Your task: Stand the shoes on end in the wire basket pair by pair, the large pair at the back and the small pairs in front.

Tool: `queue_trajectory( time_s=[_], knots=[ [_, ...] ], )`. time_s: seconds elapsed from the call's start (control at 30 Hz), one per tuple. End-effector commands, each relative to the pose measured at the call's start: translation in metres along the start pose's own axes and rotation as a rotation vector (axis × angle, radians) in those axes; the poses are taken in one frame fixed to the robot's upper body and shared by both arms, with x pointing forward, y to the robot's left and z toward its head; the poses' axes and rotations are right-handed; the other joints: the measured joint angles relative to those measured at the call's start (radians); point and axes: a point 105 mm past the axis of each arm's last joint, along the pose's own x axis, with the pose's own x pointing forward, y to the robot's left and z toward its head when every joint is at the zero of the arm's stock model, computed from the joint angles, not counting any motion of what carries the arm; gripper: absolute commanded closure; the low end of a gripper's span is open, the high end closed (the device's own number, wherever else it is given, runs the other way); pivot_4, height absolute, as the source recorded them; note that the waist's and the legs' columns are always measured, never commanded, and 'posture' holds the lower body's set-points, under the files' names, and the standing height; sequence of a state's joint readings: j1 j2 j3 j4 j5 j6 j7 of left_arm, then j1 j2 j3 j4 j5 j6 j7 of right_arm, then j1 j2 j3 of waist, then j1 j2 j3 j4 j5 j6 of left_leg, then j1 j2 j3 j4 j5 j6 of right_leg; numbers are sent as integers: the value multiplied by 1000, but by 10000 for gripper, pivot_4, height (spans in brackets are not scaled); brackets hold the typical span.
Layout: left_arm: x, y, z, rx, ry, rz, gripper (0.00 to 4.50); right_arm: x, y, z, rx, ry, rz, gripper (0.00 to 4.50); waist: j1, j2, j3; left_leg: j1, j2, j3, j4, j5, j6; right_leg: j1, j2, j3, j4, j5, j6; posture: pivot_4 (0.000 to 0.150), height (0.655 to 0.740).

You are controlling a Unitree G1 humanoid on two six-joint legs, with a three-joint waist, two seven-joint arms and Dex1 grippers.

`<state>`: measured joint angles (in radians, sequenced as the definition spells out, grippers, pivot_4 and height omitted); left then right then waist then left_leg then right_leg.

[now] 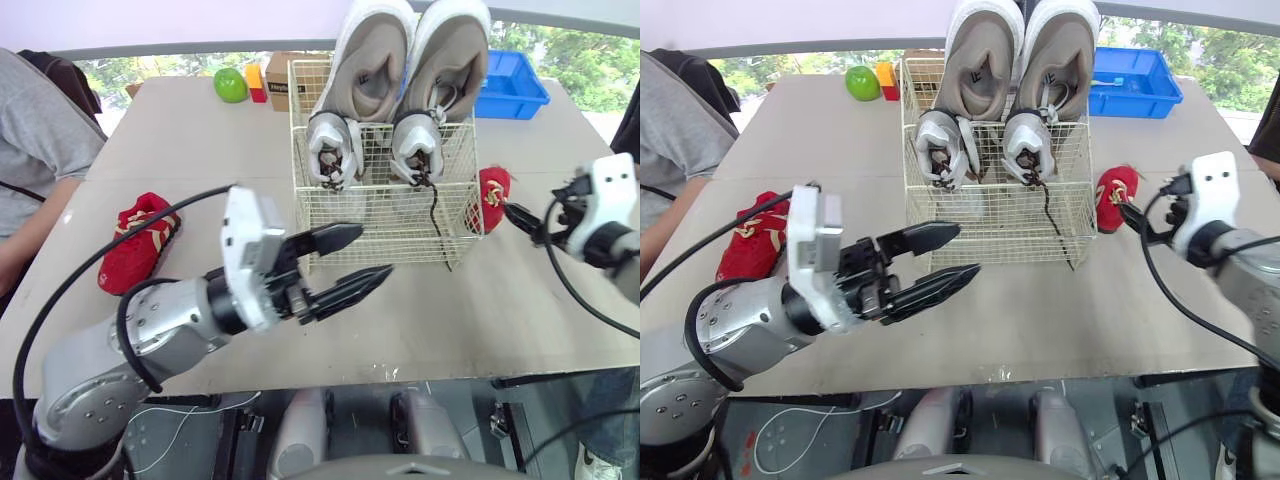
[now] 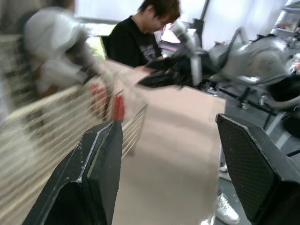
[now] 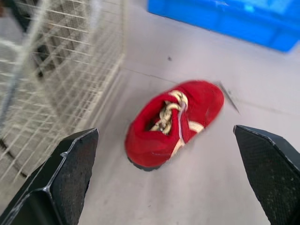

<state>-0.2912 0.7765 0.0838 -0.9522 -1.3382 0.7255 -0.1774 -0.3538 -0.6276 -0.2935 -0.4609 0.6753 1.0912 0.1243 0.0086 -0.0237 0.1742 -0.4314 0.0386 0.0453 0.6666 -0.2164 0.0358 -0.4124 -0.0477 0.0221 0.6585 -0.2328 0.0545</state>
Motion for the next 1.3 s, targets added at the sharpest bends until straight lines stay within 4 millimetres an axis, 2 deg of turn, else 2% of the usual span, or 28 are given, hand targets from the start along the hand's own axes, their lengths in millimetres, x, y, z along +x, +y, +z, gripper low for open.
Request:
queue_trajectory(
  time_s=[0.03, 0.2, 0.3, 0.47, 0.5, 0.53, 0.57, 0.6, 0.7, 0.83, 0.9, 0.93, 1.0, 1.1, 1.3],
  knots=[
    [11, -20, 4, 26, 35, -4, 10478, 7, 10, 4, -6, -24, -62, 0, 1, 0, 0, 0, 0, 0, 0, 0, 0, 0, 0, 0, 0, 0, 0, 1500, 7400],
    [20, -31, 13, -2, 54, -10, 10478, 25, 8, -8, 5, 11, -169, 0, 4, 0, 0, 0, 0, 0, 0, 0, 0, 0, 0, 0, 0, 0, 1, 1500, 7400],
    [22, -31, 7, -9, 93, 0, 10478, 36, 7, -11, 27, 11, -197, 0, 3, 0, 0, 0, -1, 1, 0, 0, 0, 0, 0, 0, 0, 0, 0, 1500, 7400],
    [19, -22, -3, 4, 114, 66, 10478, 52, 6, -15, 31, 11, -219, 0, 3, 1, 1, 0, -1, 3, 0, 0, 0, 0, 0, 0, 0, 0, 0, 1500, 7400],
    [18, -19, -5, 16, 120, 77, 10058, 54, 5, -14, 35, 5, -224, 5106, 3, 1, 1, 0, -1, 3, 0, 0, 0, 0, 1, -1, 0, 0, 0, 1500, 7400],
    [17, -18, -5, 23, 118, 83, 10058, 55, 3, -14, 41, 1, -232, 5824, 4, 1, 1, 0, -1, 4, 0, 0, 0, 0, 1, -1, 0, 0, 0, 1500, 7400],
    [18, -18, -5, 29, 115, 80, 10058, 57, 3, -14, 50, -3, -228, 13236, 4, 1, 1, 0, -1, 4, 0, 0, 0, 0, 1, -2, 0, 0, 0, 1500, 7400],
    [19, -20, -5, 30, 113, 65, 10058, 57, 3, -14, 51, -6, -227, 14018, 6, 0, 1, 0, -1, 4, 0, 0, 0, 0, 1, -2, 0, 0, 0, 1500, 7400],
    [22, -22, -5, 45, 103, 47, 10058, 56, 4, -16, 46, -4, -223, 24496, 4, 0, 1, -1, -1, 4, 0, 0, 0, 0, 1, -2, -1, 0, 0, 1500, 7400],
    [27, -25, -1, 63, 76, 33, 10058, 47, -1, -17, 29, 0, -226, 44019, 5, 1, 1, -1, -1, 3, 0, 0, 0, 0, 1, -2, -1, 0, 0, 1500, 7400],
    [-1, 30, -1, 23, 93, 112, 10058, 40, -6, -16, -10, 2, -230, 44631, 1, 1, 0, -1, -1, 3, -1, 0, 0, 0, 1, -2, -1, 0, 0, 1500, 7400],
    [-18, 49, -1, 18, 101, 132, 10058, 37, -9, -15, -30, 2, -232, 44631, -3, 3, 0, 0, -1, 4, -2, 0, 0, -1, 1, -1, -1, 0, 0, 1500, 7400],
    [-43, 70, -3, 9, 89, 154, 10058, 27, -16, -12, -71, -4, -220, 44631, -8, 6, 2, 1, -1, 5, -4, 0, 0, -2, 1, -2, 0, 0, 0, 1500, 7400],
    [-61, 78, -9, 10, 71, 136, 10058, 15, -16, -3, -145, -22, -149, 44631, -6, 6, 2, -1, 0, 4, -6, 0, -1, -4, 1, -3, -2, -1, -1, 1500, 7400],
    [-63, 55, -16, 9, 65, -9, 10058, -8, 4, 12, -255, -57, 100, 44631, -9, 5, 2, -1, 0, 6, -13, 0, 0, -3, -1, -1, -11, -1, -1, 1500, 7400]
  ],
)
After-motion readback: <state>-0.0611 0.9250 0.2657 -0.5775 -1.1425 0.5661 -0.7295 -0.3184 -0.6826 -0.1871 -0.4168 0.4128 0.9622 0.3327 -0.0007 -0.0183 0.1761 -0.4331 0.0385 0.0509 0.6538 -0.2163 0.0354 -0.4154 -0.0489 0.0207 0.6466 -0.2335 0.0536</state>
